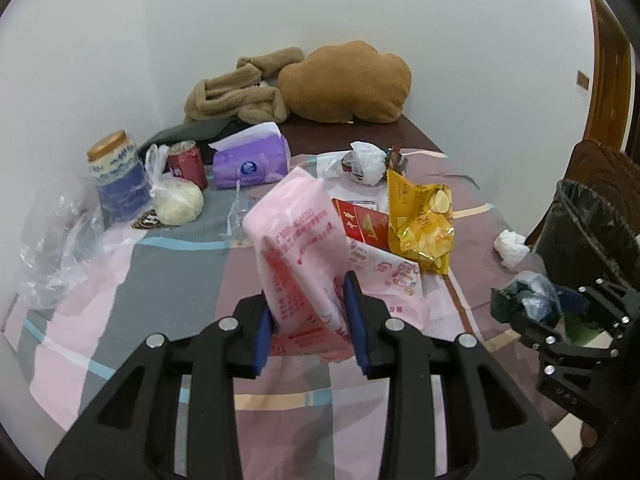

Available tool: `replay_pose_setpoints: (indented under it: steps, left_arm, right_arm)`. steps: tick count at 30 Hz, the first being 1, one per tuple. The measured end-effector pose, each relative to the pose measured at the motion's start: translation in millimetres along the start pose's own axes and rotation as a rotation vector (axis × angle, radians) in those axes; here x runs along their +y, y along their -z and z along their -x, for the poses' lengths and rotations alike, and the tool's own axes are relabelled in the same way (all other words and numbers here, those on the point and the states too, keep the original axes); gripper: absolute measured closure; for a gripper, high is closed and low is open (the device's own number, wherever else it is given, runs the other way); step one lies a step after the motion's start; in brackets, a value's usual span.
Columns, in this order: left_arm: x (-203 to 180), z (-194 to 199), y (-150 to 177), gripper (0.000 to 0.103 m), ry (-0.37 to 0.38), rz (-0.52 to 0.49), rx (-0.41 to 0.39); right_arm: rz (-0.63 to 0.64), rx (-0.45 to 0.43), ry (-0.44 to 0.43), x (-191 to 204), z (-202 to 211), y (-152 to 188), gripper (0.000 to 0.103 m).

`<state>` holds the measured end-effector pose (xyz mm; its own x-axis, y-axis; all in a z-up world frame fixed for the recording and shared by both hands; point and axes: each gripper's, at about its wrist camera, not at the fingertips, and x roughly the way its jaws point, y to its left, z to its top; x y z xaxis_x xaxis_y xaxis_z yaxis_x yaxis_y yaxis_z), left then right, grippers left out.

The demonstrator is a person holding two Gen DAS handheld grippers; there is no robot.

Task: Collect trash
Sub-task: 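Lift the dark plastic bag and pink tissue pack toward the bin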

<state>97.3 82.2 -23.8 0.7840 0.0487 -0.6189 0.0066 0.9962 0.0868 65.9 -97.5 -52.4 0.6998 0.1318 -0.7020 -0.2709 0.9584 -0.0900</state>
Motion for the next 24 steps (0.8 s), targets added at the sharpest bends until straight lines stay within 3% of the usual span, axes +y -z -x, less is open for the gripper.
replay_pose_setpoints:
  steps: [24]
  left_arm:
    - [-39.9, 12.9, 1.1, 0.069, 0.023, -0.100, -0.024]
  right_arm:
    - [-0.042, -0.072, 0.003, -19.6, 30.5, 9.3, 0.055]
